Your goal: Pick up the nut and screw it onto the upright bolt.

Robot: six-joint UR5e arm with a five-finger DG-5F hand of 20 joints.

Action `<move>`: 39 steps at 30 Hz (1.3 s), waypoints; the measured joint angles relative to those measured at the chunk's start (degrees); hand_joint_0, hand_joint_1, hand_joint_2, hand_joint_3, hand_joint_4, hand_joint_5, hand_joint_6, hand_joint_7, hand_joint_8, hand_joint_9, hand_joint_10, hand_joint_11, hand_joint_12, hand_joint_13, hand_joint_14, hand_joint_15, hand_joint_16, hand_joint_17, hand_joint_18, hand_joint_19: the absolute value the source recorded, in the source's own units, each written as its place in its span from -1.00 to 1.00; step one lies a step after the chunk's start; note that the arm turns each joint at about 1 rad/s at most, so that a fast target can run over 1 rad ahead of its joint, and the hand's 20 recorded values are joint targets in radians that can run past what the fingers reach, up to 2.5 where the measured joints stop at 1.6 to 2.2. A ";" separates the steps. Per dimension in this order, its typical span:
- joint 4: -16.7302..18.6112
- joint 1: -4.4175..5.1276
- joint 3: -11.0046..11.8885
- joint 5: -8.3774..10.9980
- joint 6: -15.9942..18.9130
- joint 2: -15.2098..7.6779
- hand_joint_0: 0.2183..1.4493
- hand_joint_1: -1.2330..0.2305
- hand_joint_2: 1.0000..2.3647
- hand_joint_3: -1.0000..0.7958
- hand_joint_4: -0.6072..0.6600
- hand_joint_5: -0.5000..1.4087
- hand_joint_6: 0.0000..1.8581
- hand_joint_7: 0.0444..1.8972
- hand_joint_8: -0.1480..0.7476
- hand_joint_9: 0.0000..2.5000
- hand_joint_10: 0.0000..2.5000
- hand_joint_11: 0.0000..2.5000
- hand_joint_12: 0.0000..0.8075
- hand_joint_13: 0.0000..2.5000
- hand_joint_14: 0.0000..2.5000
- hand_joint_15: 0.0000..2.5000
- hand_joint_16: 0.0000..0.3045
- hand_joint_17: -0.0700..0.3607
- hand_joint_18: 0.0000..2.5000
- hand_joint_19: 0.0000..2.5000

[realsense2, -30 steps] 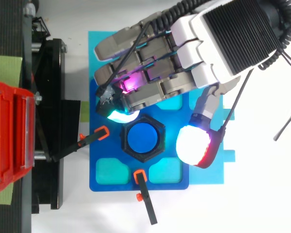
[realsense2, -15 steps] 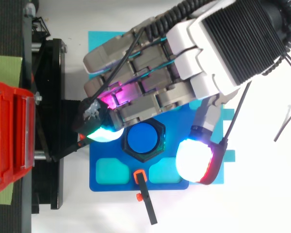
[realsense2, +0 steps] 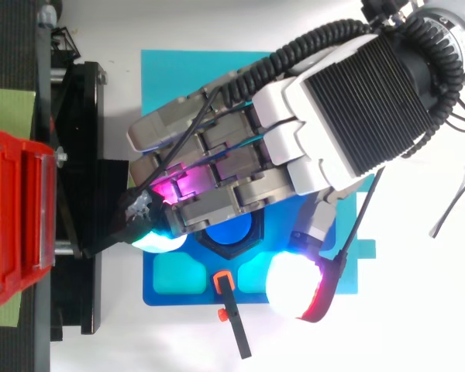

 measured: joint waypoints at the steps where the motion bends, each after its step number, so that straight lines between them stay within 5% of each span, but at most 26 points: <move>1: 0.03 0.01 -0.07 0.07 -0.06 -0.01 -0.53 0.42 -1.00 -0.44 0.30 -0.54 -0.46 -0.17 -0.17 -0.26 -1.00 -1.00 -0.56 -0.36 -1.00 -1.00 -0.90 -0.52 -0.61 -1.00; 20: 0.13 -0.43 -2.04 0.89 -0.48 -0.07 -0.53 0.42 -1.00 -0.44 0.30 -0.54 -0.46 -0.14 -0.17 -0.26 -1.00 -1.00 -0.57 -0.34 -1.00 -1.00 -0.90 -0.52 -0.60 -1.00; 28: 0.59 -0.83 -2.44 0.78 -0.47 -0.04 -0.52 0.41 -1.00 -0.44 0.35 -0.52 -0.46 0.07 -0.14 -0.26 -1.00 -1.00 -0.57 -0.32 -1.00 -1.00 -0.91 -0.54 -0.59 -1.00; 31: 0.51 -0.95 -2.46 0.77 -0.50 -0.06 -0.52 0.41 -1.00 -0.44 0.24 -0.50 -0.46 0.32 -0.12 -0.23 -1.00 -1.00 -0.58 -0.31 -1.00 -1.00 -0.92 -0.55 -0.58 -1.00; 39: 0.71 -1.53 -2.48 -0.16 -0.88 -0.04 -0.51 0.40 -1.00 -0.44 0.16 -0.48 -0.46 0.55 -0.11 -0.22 -1.00 -1.00 -0.58 -0.29 -1.00 -1.00 -0.92 -0.56 -0.57 -1.00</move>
